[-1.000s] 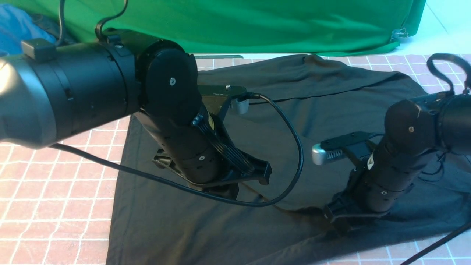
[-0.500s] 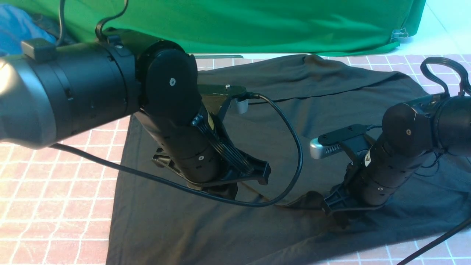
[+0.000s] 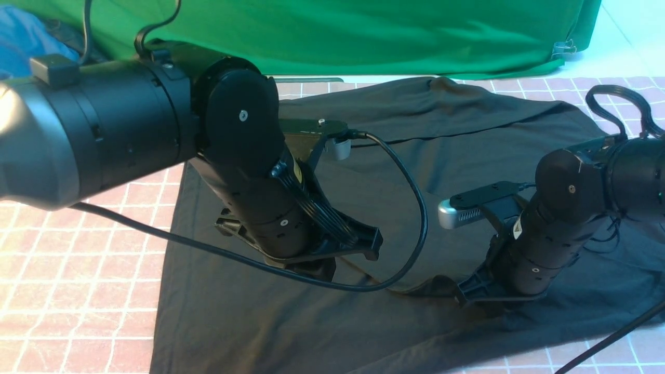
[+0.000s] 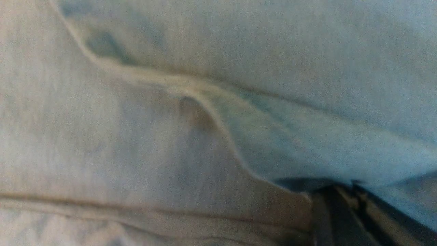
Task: Fold a long-sleeved shirt over a pink coffee tablecloth.
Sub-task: 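Grab the top left corner of the dark shirt with the left gripper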
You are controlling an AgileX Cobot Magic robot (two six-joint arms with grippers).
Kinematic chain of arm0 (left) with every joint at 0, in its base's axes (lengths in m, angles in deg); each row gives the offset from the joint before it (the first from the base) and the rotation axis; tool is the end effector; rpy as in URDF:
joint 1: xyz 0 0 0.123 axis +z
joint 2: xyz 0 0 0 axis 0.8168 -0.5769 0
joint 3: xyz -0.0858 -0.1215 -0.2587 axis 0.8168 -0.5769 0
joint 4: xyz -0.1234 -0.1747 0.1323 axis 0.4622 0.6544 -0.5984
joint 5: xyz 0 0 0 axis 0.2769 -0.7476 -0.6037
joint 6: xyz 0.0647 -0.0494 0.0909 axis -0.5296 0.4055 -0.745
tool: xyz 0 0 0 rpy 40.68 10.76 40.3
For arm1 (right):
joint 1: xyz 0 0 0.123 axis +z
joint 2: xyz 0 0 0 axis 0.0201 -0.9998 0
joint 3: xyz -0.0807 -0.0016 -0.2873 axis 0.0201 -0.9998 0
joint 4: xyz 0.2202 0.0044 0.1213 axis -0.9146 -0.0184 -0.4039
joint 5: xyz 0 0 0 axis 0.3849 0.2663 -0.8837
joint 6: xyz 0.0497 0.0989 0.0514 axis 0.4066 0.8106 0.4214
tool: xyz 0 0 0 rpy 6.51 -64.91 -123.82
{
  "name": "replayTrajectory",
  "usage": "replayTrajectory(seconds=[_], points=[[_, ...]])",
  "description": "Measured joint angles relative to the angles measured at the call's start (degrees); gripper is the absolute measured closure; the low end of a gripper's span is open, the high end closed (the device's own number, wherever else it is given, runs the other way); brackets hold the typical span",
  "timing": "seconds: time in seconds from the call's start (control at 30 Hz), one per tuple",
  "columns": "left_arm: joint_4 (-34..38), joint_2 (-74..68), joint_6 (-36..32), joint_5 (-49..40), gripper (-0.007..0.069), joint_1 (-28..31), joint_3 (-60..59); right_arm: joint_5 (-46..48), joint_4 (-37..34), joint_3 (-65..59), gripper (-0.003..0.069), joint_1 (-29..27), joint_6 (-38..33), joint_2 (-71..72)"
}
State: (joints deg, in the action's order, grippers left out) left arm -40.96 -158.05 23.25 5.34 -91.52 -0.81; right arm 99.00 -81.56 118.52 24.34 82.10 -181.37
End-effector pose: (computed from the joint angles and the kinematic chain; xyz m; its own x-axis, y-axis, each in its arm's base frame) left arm 0.2523 -0.2060 0.2568 -0.9223 0.2913 -0.2540 0.3452 0.9165 -0.2022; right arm 0.2789 0.1435 0.1473 -0.9392 -0.3161 -0.1345 -0.3295 0.9395 0.0933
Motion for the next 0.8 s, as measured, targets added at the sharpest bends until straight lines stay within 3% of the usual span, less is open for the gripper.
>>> replayTrajectory(seconds=[0.4, 0.6, 0.73, 0.8], points=[[-0.91, 0.0, 0.05, -0.6, 0.0611, 0.0, 0.0, 14.1, 0.0, -3.88, 0.0606, 0.0, 2.6, 10.92], [-1.03, 0.0, 0.05, -1.1, 0.0611, 0.0, 0.0, 13.15, -0.92, -8.47, 0.0597, 0.0, 3.78, 12.13], [-1.15, 0.0, 0.05, -1.43, 0.0611, 0.0, 0.0, 12.72, -2.29, -9.16, 0.0514, 0.0, 3.81, 12.13], [-1.87, 0.0, 0.05, -1.95, 0.0611, 0.0, 0.0, 12.98, -2.34, -9.16, 0.0419, 0.0, 3.56, 12.2]])
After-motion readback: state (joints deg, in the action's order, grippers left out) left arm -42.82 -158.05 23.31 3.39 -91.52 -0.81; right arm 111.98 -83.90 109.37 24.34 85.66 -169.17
